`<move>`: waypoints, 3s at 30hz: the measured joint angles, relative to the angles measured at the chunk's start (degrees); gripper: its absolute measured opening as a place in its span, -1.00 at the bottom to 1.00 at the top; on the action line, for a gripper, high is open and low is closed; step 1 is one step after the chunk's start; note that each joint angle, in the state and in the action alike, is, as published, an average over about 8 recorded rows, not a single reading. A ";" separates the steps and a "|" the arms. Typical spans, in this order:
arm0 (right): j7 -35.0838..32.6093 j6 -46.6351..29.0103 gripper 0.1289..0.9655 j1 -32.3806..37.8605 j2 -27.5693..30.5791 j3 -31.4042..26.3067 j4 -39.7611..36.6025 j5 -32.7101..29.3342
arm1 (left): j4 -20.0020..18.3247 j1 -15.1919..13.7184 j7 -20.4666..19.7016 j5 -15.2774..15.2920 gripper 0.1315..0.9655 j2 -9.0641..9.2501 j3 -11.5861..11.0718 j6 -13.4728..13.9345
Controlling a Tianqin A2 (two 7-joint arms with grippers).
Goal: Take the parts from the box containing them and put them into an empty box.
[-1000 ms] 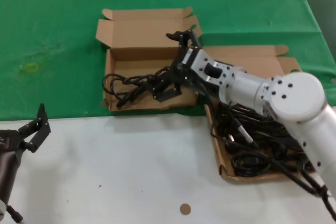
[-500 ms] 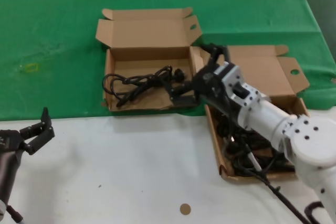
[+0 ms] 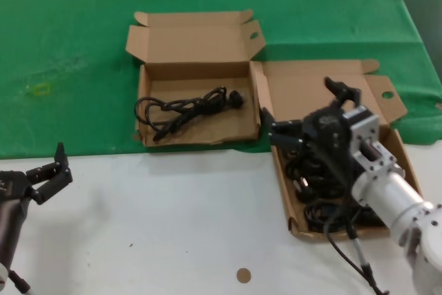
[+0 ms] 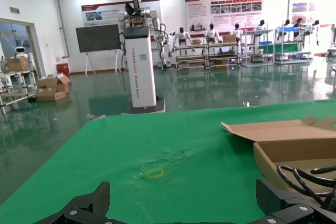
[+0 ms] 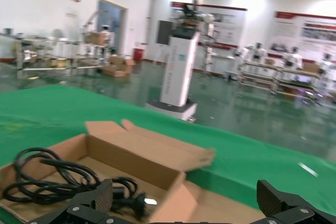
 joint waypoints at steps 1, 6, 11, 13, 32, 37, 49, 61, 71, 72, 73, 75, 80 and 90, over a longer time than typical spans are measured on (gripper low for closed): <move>0.13 0.74 1.00 -1.00 0.05 0.49 0.70 0.50 | 0.00 0.00 0.00 0.00 0.99 0.00 0.00 0.00; 0.76 4.35 1.00 -5.89 0.33 2.87 4.13 2.93 | 0.00 0.00 0.00 0.00 1.00 0.00 0.00 0.00; 1.22 6.93 1.00 -9.37 0.52 4.57 6.57 4.67 | 0.00 0.00 0.00 0.00 1.00 0.00 0.00 0.00; 1.30 7.36 1.00 -9.95 0.55 4.86 6.97 4.96 | 0.00 0.00 0.01 0.00 1.00 0.00 0.00 0.00; 1.33 7.54 1.00 -10.20 0.56 4.98 7.14 5.08 | 0.00 0.00 0.01 0.00 1.00 0.00 0.00 0.00; 1.33 7.54 1.00 -10.20 0.56 4.98 7.14 5.08 | 0.00 0.00 0.01 0.00 1.00 0.00 0.00 0.00; 1.33 7.54 1.00 -10.20 0.56 4.98 7.14 5.08 | 0.00 0.00 0.01 0.00 1.00 0.00 0.00 0.00; 1.33 7.54 1.00 -10.20 0.56 4.98 7.14 5.08 | 0.00 0.00 0.01 0.00 1.00 0.00 0.00 0.00; 1.33 7.54 1.00 -10.20 0.56 4.98 7.14 5.08 | 0.00 0.00 0.01 0.00 1.00 0.00 0.00 0.00; 1.33 7.54 1.00 -10.20 0.56 4.98 7.14 5.08 | 0.00 0.00 0.01 0.00 1.00 0.00 0.00 0.00; 1.33 7.54 1.00 -10.20 0.56 4.98 7.14 5.08 | 0.00 0.00 0.01 0.00 1.00 0.00 0.00 0.00; 1.33 7.54 1.00 -10.20 0.56 4.98 7.14 5.08 | 0.00 0.00 0.01 0.00 1.00 0.00 0.00 0.00; 1.33 7.54 1.00 -10.20 0.56 4.98 7.14 5.08 | 0.00 0.00 0.01 0.00 1.00 0.00 0.00 0.00; 1.33 7.54 1.00 -10.20 0.56 4.98 7.14 5.08 | 0.00 0.00 0.01 0.00 1.00 0.00 0.00 0.00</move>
